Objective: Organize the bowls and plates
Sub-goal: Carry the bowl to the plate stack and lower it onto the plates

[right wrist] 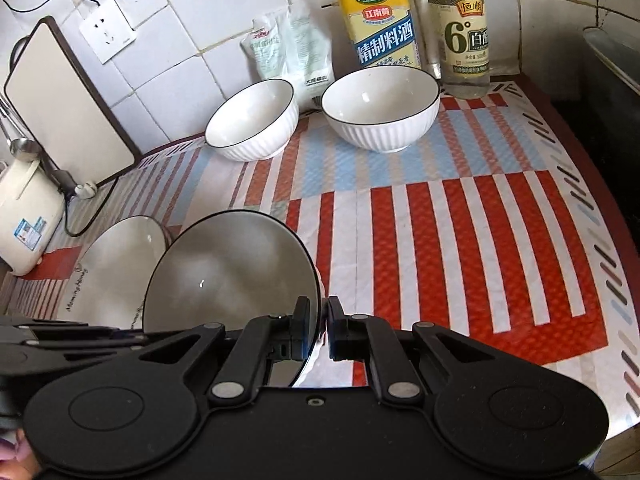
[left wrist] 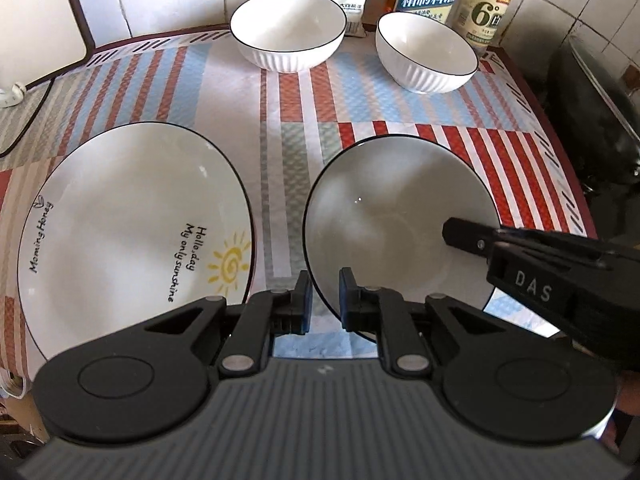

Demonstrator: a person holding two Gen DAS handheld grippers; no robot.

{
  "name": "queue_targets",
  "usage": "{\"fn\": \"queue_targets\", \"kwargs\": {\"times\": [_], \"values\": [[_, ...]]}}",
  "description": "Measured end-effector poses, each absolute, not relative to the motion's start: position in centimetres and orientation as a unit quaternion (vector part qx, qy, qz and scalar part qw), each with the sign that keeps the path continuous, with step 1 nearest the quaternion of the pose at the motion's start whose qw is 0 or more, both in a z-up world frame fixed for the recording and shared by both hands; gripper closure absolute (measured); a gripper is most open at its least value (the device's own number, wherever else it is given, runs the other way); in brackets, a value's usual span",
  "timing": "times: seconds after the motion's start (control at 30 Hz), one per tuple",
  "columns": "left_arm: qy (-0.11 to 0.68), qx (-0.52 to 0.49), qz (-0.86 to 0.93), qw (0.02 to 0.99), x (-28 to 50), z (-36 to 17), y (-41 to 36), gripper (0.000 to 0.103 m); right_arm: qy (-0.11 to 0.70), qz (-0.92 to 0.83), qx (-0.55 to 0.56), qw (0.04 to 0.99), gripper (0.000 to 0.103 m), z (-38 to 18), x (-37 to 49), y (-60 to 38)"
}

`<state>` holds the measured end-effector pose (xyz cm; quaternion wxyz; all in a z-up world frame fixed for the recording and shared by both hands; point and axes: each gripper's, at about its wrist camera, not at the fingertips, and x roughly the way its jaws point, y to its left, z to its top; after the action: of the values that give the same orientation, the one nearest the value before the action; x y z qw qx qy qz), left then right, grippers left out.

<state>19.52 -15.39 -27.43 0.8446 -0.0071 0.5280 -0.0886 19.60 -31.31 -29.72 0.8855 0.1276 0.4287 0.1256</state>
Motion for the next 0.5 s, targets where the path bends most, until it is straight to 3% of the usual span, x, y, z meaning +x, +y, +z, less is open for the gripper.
{"fn": "queue_targets", "kwargs": {"times": [0.4, 0.5], "values": [[0.541, 0.021, -0.080, 0.837, 20.7, -28.8, -15.5, 0.089, 0.420, 0.117, 0.092, 0.895, 0.093, -31.0, 20.3, -30.1], [0.538, 0.026, -0.080, 0.839, 20.6, -28.2, -15.4, 0.087, 0.426, 0.114, 0.102, 0.892, 0.085, -30.8, 20.4, -30.5]]}}
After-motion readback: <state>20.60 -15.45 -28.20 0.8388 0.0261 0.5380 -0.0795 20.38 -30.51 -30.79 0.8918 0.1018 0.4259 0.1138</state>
